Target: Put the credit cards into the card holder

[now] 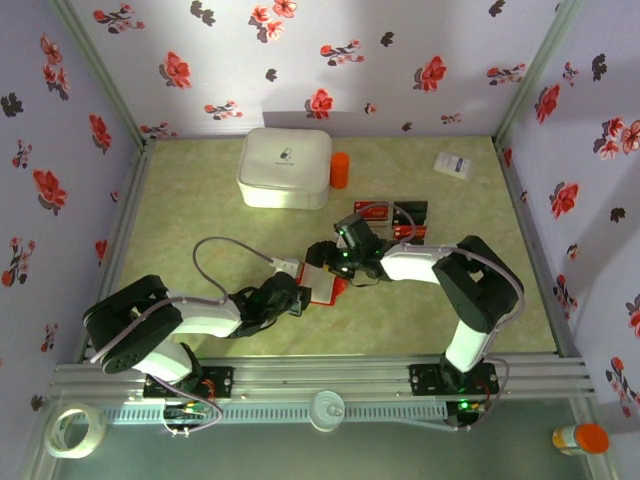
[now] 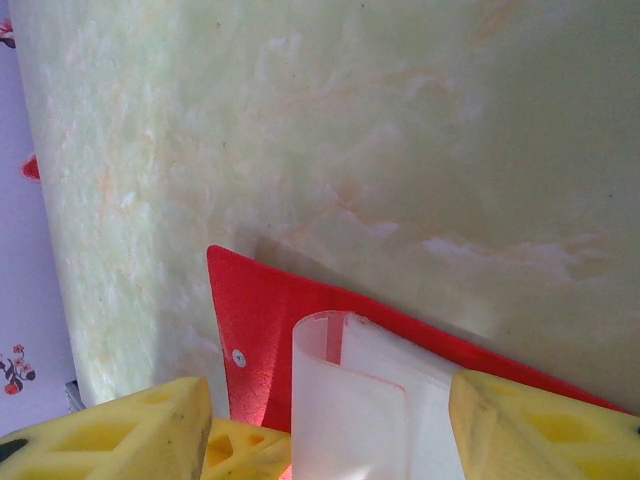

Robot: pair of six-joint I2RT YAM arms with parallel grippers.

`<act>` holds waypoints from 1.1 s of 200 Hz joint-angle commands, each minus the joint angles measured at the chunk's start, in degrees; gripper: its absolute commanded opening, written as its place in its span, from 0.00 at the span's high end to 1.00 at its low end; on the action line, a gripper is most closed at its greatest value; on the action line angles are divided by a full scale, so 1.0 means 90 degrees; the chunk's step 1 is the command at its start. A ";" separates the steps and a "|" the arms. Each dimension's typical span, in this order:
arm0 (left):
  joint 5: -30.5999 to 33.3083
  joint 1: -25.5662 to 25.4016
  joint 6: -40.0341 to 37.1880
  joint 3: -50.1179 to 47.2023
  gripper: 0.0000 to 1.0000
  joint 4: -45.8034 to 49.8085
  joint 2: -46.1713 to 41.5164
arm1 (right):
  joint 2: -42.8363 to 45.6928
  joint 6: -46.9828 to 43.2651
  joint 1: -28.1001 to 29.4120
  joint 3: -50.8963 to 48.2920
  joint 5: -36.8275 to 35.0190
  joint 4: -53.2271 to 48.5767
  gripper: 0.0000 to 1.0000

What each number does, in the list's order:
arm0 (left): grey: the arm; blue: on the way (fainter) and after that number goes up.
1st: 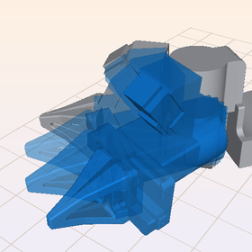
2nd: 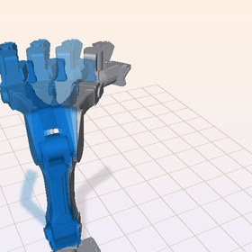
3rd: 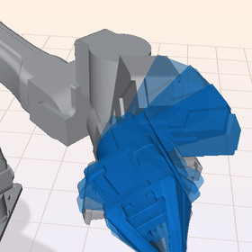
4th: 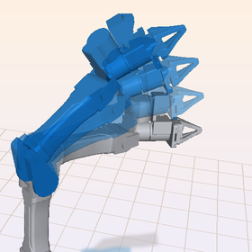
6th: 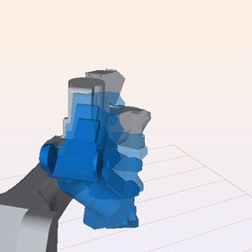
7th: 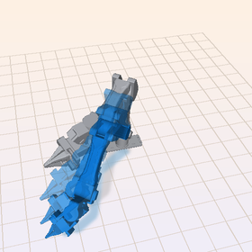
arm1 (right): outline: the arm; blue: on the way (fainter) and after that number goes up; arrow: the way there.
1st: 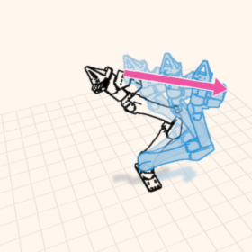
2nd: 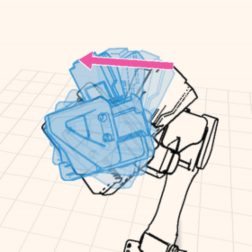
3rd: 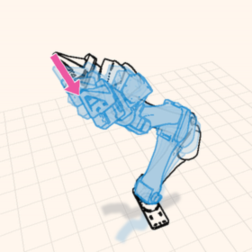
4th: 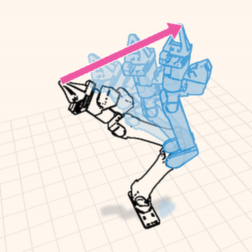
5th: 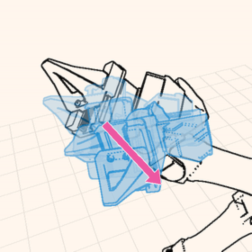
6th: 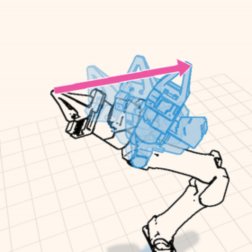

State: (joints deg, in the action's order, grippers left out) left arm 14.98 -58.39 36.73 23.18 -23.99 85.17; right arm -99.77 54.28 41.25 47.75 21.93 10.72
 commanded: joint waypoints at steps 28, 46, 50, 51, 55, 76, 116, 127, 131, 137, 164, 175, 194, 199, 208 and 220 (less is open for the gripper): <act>-0.0142 -0.0043 0.0092 -0.0070 0.60 0.0170 0.0072 | -0.0261 0.0130 0.0064 0.0245 0.0218 0.0222 0.36; -0.0146 -0.0045 0.0080 -0.0075 0.59 0.0165 0.0050 | -0.0277 0.0131 0.0092 0.0320 0.0272 0.0220 0.37; -0.0144 -0.0047 0.0085 -0.0079 0.59 0.0165 0.0033 | -0.0281 0.0131 0.0093 0.0336 0.0282 0.0220 0.37; -0.0148 -0.0046 0.0087 -0.0077 0.59 0.0165 0.0031 | -0.0281 0.0131 0.0098 0.0338 0.0285 0.0218 0.37; -0.0142 -0.0042 0.0085 -0.0076 0.58 0.0167 0.0021 | -0.0276 0.0131 0.0103 0.0348 0.0299 0.0215 0.37; -0.0147 -0.0042 0.0069 -0.0093 0.55 0.0180 -0.0073 | -0.0232 0.0178 0.0128 0.0382 0.0356 0.0239 0.37; -0.0019 -0.0035 0.0021 -0.0222 0.29 0.0281 -0.0804 | 0.0009 0.0446 0.0196 0.0346 0.0415 0.0390 0.35; 0.0090 -0.0018 0.0010 -0.0293 0.20 0.0338 -0.1201 | 0.0070 0.0524 0.0220 0.0349 0.0407 0.0419 0.34; 0.0127 -0.0013 0.0008 -0.0330 0.16 0.0373 -0.1334 | 0.0088 0.0547 0.0238 0.0356 0.0396 0.0425 0.33; 0.0186 -0.0011 0.0010 -0.0376 0.12 0.0426 -0.1586 | 0.0106 0.0576 0.0266 0.0366 0.0390 0.0429 0.33; 0.0469 0.0120 0.0096 -0.0630 0.00 0.0779 -0.2797 | 0.0077 0.0678 0.0384 0.0444 0.0314 0.0477 0.32; 0.0568 0.0189 0.0166 -0.0812 0.00 0.1020 -0.3302 | 0.0032 0.0721 0.0443 0.0489 0.0249 0.0474 0.32; 0.0736 0.0338 0.0264 -0.0958 0.00 0.1464 -0.4078 | -0.0062 0.0839 0.0562 0.0561 0.0111 0.0512 0.31; 0.0774 0.0380 0.0288 -0.0982 0.00 0.1594 -0.4261 | -0.0081 0.0856 0.0592 0.0594 0.0070 0.0518 0.32; 0.0795 0.0486 0.0309 -0.1024 0.00 0.1805 -0.4516 | -0.0132 0.0886 0.0664 0.0664 -0.0024 0.0495 0.31; 0.0818 0.0616 0.0340 -0.1040 0.00 0.2082 -0.4752 | -0.0229 0.0975 0.0742 0.0761 -0.0118 0.0540 0.31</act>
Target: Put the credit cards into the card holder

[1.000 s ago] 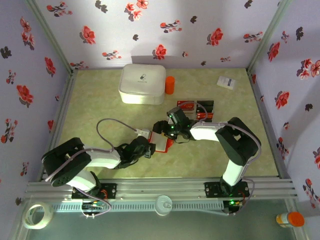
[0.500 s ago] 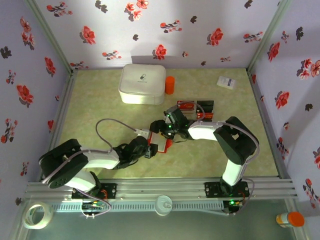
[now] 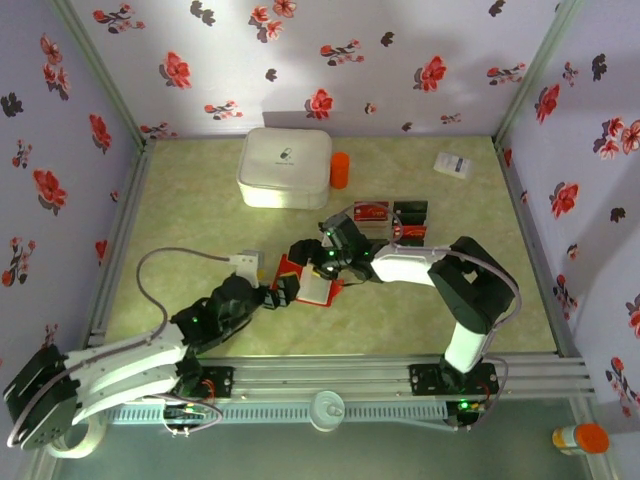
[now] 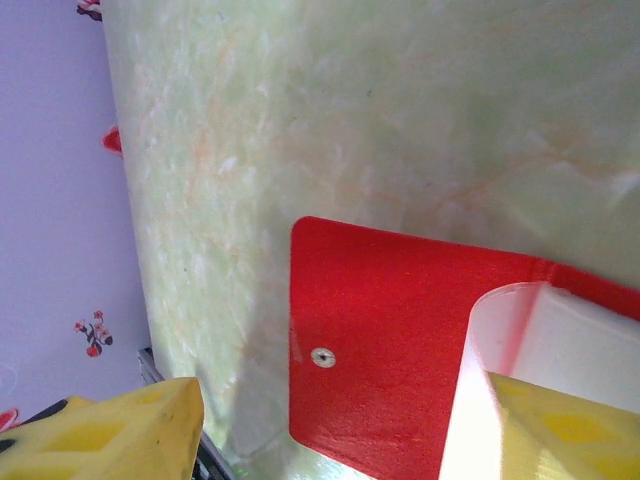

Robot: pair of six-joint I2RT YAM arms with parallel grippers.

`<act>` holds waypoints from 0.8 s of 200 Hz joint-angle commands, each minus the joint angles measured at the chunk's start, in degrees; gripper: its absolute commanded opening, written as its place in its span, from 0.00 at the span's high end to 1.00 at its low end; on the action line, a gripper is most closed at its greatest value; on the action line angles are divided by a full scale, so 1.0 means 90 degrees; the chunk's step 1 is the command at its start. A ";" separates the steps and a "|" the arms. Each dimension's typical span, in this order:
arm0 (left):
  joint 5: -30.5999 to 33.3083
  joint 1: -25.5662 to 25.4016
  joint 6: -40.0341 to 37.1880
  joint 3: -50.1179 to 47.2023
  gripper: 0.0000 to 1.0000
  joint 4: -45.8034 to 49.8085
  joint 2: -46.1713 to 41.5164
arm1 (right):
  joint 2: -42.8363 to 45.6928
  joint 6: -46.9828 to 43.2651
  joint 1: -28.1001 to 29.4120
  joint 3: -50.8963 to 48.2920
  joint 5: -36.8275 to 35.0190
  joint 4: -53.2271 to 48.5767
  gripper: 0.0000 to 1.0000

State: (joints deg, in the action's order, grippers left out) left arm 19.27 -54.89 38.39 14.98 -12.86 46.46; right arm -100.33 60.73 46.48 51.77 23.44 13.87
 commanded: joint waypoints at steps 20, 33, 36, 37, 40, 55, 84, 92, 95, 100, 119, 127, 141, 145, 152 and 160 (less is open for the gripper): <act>0.0293 0.0429 0.0215 -0.0072 0.00 0.1246 -0.0706 | -0.0324 0.0358 0.0270 0.0497 -0.0439 0.0240 0.30; 0.0275 0.0506 0.0225 -0.0038 0.00 0.1428 -0.0826 | -0.0439 0.0393 0.0307 0.0628 -0.0502 0.0274 0.30; 0.0274 0.0521 0.0221 -0.0036 0.00 0.1466 -0.0844 | -0.0475 0.0407 0.0321 0.0661 -0.0513 0.0266 0.30; 0.0273 0.0527 0.0224 -0.0025 0.00 0.1482 -0.0850 | -0.0493 0.0409 0.0322 0.0672 -0.0524 0.0261 0.30; 0.0272 0.0544 0.0221 -0.0011 0.00 0.1530 -0.0870 | -0.0527 0.0424 0.0331 0.0700 -0.0542 0.0263 0.30; 0.0272 0.0619 0.0229 0.0016 0.00 0.1717 -0.0959 | -0.0708 0.0501 0.0354 0.0821 -0.0590 0.0340 0.30; 0.0274 0.0735 0.0247 0.0063 0.00 0.1938 -0.1076 | -0.1081 0.0615 0.0389 0.0974 -0.0586 0.0491 0.30; 0.0271 0.0756 0.0259 0.0072 0.00 0.1991 -0.1105 | -0.1159 0.0616 0.0392 0.0999 -0.0570 0.0514 0.30; 0.0271 0.0766 0.0265 0.0072 0.00 0.2011 -0.1109 | -0.1193 0.0616 0.0396 0.1010 -0.0564 0.0510 0.30; 0.0276 0.0776 0.0264 0.0081 0.00 0.2040 -0.1118 | -0.1241 0.0611 0.0402 0.1015 -0.0557 0.0518 0.30; 0.0273 0.0814 0.0289 0.0115 0.00 0.2143 -0.1118 | -0.1371 0.0606 0.0394 0.1042 -0.0490 0.0531 0.30; 0.0272 0.0816 0.0302 0.0139 0.00 0.2196 -0.1119 | -0.1405 0.0596 0.0396 0.1045 -0.0444 0.0527 0.30; 0.0279 0.0826 0.0338 0.0167 0.00 0.2323 -0.1119 | -0.1429 0.0541 0.0393 0.1026 -0.0356 0.0546 0.30; 0.0274 0.0829 0.0345 0.0181 0.00 0.2362 -0.1118 | -0.1430 0.0516 0.0390 0.1025 -0.0322 0.0543 0.30; 0.0272 0.0832 0.0377 0.0198 0.00 0.2442 -0.1119 | -0.1426 0.0467 0.0379 0.1024 -0.0261 0.0521 0.30; 0.0271 0.0826 0.0410 0.0201 0.00 0.2540 -0.1112 | -0.1423 0.0397 0.0363 0.1025 -0.0159 0.0518 0.30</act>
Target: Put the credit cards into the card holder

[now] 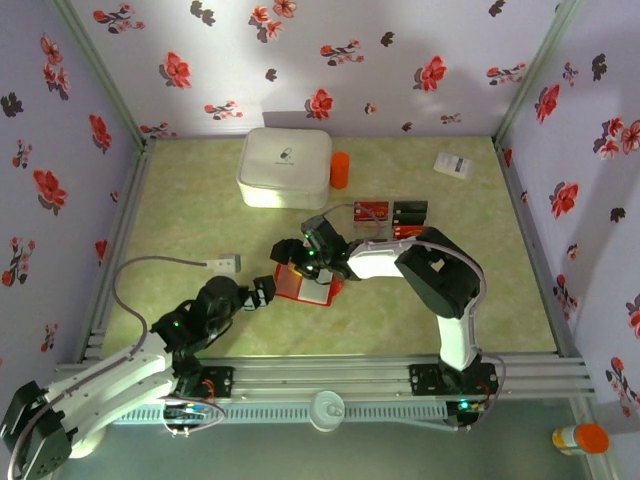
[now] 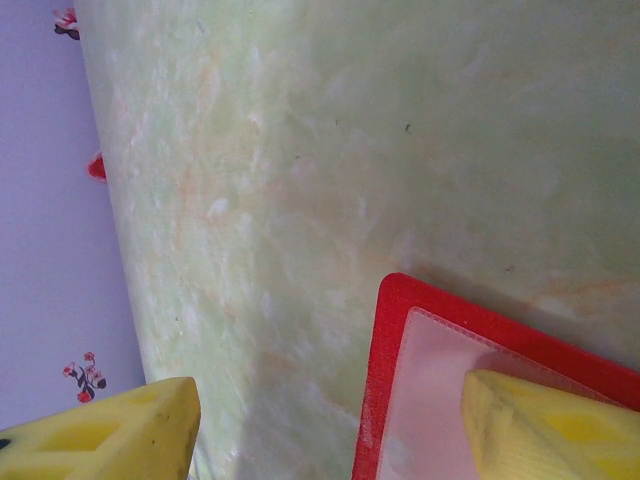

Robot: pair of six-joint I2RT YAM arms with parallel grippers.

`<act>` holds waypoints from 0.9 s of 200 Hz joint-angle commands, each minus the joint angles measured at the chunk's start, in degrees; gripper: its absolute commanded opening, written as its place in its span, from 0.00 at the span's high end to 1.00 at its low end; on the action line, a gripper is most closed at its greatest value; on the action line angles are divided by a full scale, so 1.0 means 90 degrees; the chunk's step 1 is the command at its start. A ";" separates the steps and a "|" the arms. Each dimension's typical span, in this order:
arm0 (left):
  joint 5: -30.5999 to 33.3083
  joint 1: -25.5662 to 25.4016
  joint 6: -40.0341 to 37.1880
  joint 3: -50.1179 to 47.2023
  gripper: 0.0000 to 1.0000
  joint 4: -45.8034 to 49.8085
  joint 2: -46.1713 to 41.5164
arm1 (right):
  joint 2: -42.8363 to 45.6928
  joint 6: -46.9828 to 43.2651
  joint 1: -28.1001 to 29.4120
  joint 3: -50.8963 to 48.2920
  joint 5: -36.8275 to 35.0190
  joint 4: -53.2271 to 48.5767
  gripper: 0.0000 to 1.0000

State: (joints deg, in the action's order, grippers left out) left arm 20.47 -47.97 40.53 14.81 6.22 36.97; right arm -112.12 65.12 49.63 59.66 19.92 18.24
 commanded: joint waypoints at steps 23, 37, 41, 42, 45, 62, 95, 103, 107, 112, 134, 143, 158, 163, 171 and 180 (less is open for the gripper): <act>0.0138 0.0065 0.0297 0.0229 0.00 0.0671 -0.0065 | -0.0117 -0.0312 -0.0073 0.0116 0.0583 -0.0025 0.30; 0.0140 0.0059 0.0401 0.0399 0.00 0.0773 -0.0058 | -0.0132 -0.0439 -0.0148 0.0103 0.0887 -0.0061 0.30; 0.0138 0.0062 0.0436 0.0407 0.00 0.0782 -0.0050 | -0.0139 -0.0477 -0.0169 0.0107 0.0952 -0.0092 0.30; 0.0138 0.0059 0.0447 0.0411 0.00 0.0778 -0.0048 | -0.0140 -0.0482 -0.0175 0.0108 0.0976 -0.0097 0.30; 0.0138 0.0062 0.0473 0.0410 0.00 0.0773 -0.0048 | -0.0124 -0.0518 -0.0195 0.0095 0.1032 -0.0127 0.30; 0.0138 0.0056 0.0620 0.0435 0.00 0.0781 0.0051 | -0.0084 -0.0730 -0.0239 0.0084 0.1300 -0.0288 0.30; 0.0140 0.0058 0.0823 0.0528 0.00 0.0773 0.0327 | 0.0025 -0.0901 -0.0273 0.0103 0.1674 -0.0418 0.30; 0.0141 0.0062 0.0848 0.0551 0.00 0.0756 0.0400 | 0.0063 -0.0898 -0.0275 0.0110 0.1734 -0.0400 0.31; 0.0139 0.0064 0.0856 0.0568 0.00 0.0747 0.0428 | 0.0082 -0.0898 -0.0271 0.0110 0.1755 -0.0394 0.30; 0.0145 0.0057 0.0858 0.0594 0.00 0.0744 0.0467 | 0.0112 -0.0898 -0.0283 0.0135 0.1770 -0.0396 0.31; 0.0174 0.0066 0.0808 0.0758 0.00 0.0725 0.0629 | 0.0302 -0.0879 -0.0371 0.0166 0.1837 -0.0413 0.31; 0.0186 0.0066 0.0775 0.0803 0.00 0.0692 0.0707 | 0.0393 -0.0879 -0.0429 0.0151 0.1822 -0.0447 0.31; 0.0223 0.0085 0.0725 0.0871 0.00 0.0603 0.0845 | 0.0548 -0.0929 -0.0532 0.0110 0.1801 -0.0570 0.31; 0.0226 0.0100 0.0719 0.0899 0.00 0.0573 0.0884 | 0.0588 -0.0961 -0.0559 0.0110 0.1791 -0.0638 0.31; 0.0236 0.0110 0.0719 0.0937 0.00 0.0536 0.0954 | 0.0659 -0.1012 -0.0624 0.0091 0.1755 -0.0732 0.32; 0.0237 0.0119 0.0685 0.0972 0.00 0.0487 0.1049 | 0.0713 -0.1067 -0.0691 0.0076 0.1709 -0.0806 0.33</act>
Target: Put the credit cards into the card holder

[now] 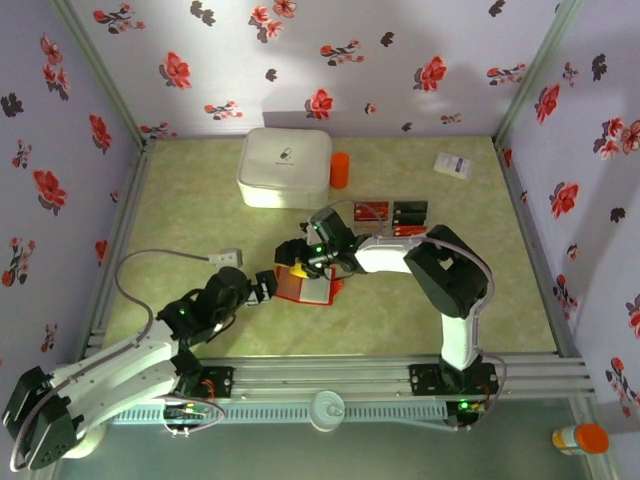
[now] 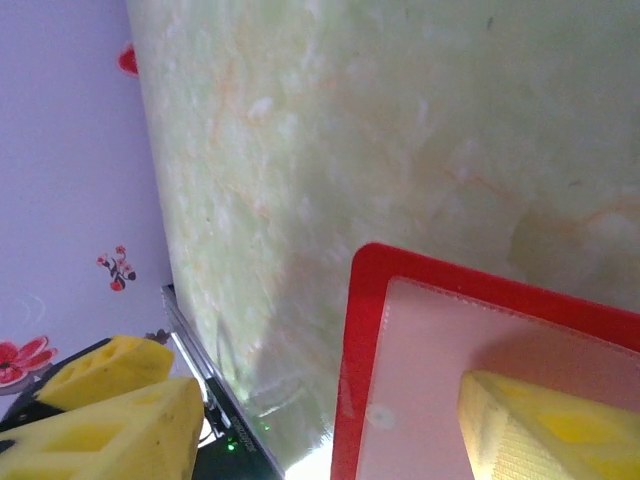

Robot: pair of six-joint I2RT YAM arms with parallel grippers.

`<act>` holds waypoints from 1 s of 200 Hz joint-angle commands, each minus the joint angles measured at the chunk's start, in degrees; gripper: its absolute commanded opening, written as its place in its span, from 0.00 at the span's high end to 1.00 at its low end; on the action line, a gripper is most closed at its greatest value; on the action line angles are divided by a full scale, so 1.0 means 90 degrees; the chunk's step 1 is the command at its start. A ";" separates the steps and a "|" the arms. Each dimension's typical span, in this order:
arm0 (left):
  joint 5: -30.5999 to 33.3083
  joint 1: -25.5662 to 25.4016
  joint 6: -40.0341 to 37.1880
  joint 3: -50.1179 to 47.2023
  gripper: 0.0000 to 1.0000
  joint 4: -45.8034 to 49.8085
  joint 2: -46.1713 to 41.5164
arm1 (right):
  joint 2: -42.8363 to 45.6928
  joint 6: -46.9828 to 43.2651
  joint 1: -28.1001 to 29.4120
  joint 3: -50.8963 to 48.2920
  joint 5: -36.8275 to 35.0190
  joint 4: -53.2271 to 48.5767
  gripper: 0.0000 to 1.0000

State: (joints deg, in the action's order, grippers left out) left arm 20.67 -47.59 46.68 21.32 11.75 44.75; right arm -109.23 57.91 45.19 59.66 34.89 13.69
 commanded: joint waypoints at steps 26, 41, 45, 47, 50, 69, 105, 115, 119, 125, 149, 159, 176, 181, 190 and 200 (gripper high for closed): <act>0.0214 0.0129 -0.0208 0.0478 0.00 -0.0077 0.0473 | 0.0500 -0.0435 -0.0309 0.0027 -0.0113 -0.0490 0.37; 0.0230 0.0141 -0.0350 0.0643 0.00 -0.0015 0.0658 | 0.0573 -0.0458 -0.0334 -0.0085 -0.0260 -0.0477 0.40; 0.0237 0.0150 -0.0375 0.0690 0.00 0.0016 0.0721 | 0.0605 -0.0460 -0.0343 -0.0122 -0.0303 -0.0458 0.41; 0.0234 0.0151 -0.0387 0.0717 0.00 0.0028 0.0753 | 0.0618 -0.0458 -0.0343 -0.0141 -0.0320 -0.0452 0.42; 0.0233 0.0160 -0.0410 0.0755 0.00 0.0053 0.0790 | 0.0640 -0.0456 -0.0353 -0.0186 -0.0343 -0.0443 0.43; 0.0236 0.0190 -0.0577 0.0993 0.00 0.0101 0.1170 | 0.0907 -0.0472 -0.0380 -0.0441 -0.0572 -0.0457 0.51; 0.0035 0.0189 -0.1018 0.1344 0.00 -0.0156 0.1942 | 0.1759 -0.1092 -0.0460 -0.0638 -0.1217 -0.1539 0.54; -0.0034 0.0190 -0.1120 0.1472 0.00 -0.0210 0.2160 | 0.2011 -0.1427 -0.0494 -0.0557 -0.1448 -0.2059 0.54; -0.0071 0.0190 -0.1154 0.1529 0.00 -0.0221 0.2248 | 0.2104 -0.1556 -0.0508 -0.0516 -0.1538 -0.2274 0.54; -0.0094 0.0191 -0.1224 0.1612 0.00 -0.0221 0.2380 | 0.2233 -0.1759 -0.0549 -0.0458 -0.1676 -0.2575 0.53; -0.0111 0.0191 -0.1349 0.1829 0.00 -0.0226 0.2852 | 0.2664 -0.2492 -0.0828 -0.0221 -0.2212 -0.3643 0.49; -0.0105 0.0191 -0.1322 0.1855 0.00 -0.0231 0.3003 | 0.2796 -0.2712 -0.0975 -0.0152 -0.2405 -0.3995 0.47; -0.0080 0.0190 -0.1238 0.1742 0.00 -0.0351 0.3167 | 0.2942 -0.3017 -0.1238 -0.0040 -0.2624 -0.4468 0.44; -0.0079 0.0190 -0.1208 0.1682 0.00 -0.0412 0.3200 | 0.2955 -0.3076 -0.1313 -0.0033 -0.2627 -0.4542 0.43; -0.0078 0.0191 -0.1166 0.1579 0.00 -0.0515 0.3253 | 0.2950 -0.3156 -0.1417 -0.0069 -0.2637 -0.4622 0.43; -0.0079 0.0191 -0.1108 0.1501 0.00 -0.0565 0.3315 | 0.2924 -0.3190 -0.1488 -0.0139 -0.2638 -0.4628 0.43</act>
State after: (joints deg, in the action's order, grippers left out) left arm 19.92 -46.22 36.82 36.45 8.80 73.38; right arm -83.15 34.33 33.45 58.04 14.70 -20.60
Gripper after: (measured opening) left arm 0.998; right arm 0.570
